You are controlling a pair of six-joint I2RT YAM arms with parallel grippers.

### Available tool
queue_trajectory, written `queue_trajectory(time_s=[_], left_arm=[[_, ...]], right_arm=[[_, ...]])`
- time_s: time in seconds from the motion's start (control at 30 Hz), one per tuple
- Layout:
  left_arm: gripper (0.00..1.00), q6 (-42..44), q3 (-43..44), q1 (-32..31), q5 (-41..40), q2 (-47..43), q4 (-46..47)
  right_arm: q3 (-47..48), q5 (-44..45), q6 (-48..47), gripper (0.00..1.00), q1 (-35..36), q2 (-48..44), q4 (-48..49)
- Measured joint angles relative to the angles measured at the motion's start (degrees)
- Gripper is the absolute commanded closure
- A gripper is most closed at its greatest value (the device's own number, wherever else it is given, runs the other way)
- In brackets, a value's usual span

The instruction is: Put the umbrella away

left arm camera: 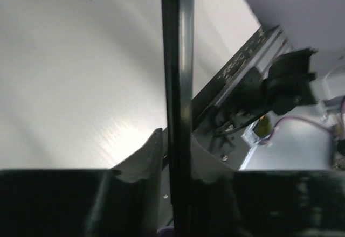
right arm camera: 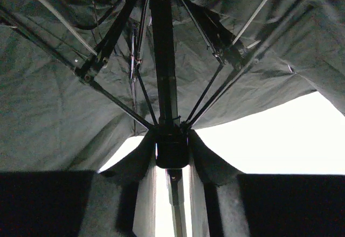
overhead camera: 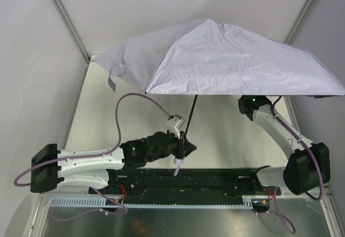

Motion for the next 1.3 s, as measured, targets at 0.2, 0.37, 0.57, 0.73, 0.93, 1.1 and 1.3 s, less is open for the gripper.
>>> queue_trajectory(time_s=[0.2,0.37,0.57,0.73,0.93,1.1,1.3], left_arm=[[1.00,1.6,0.5,2.8,1.5,-1.1,0.5],[1.00,5.8,4.7,11.3,8.8,0.1,-9.4],[1.00,13.4,6.8,12.9,14.4,3.0,-19.5],[1.00,14.6,7.4,12.9,16.3,2.8,-19.7],[1.00,11.5,7.8,12.9,16.7,1.2,-24.9],[1.00,10.6,10.1,12.9,16.7,1.2,-34.2],[1.00,10.7,10.2,12.9,16.7,2.4,-41.8]], right_arm=[[6.3,-6.2,-4.1,1.00,-2.1,2.0,-5.3],[6.5,0.6,-12.2,1.00,3.7,1.8,-7.3],[-6.8,16.5,-17.7,1.00,16.4,-9.3,0.3],[-9.1,17.9,-16.6,1.00,16.0,-11.1,2.7],[-10.1,18.4,-13.3,1.00,16.3,-6.1,6.8],[-16.2,26.6,-11.0,1.00,19.6,-4.5,13.8],[-24.1,31.5,-6.3,1.00,20.9,-3.0,20.3]])
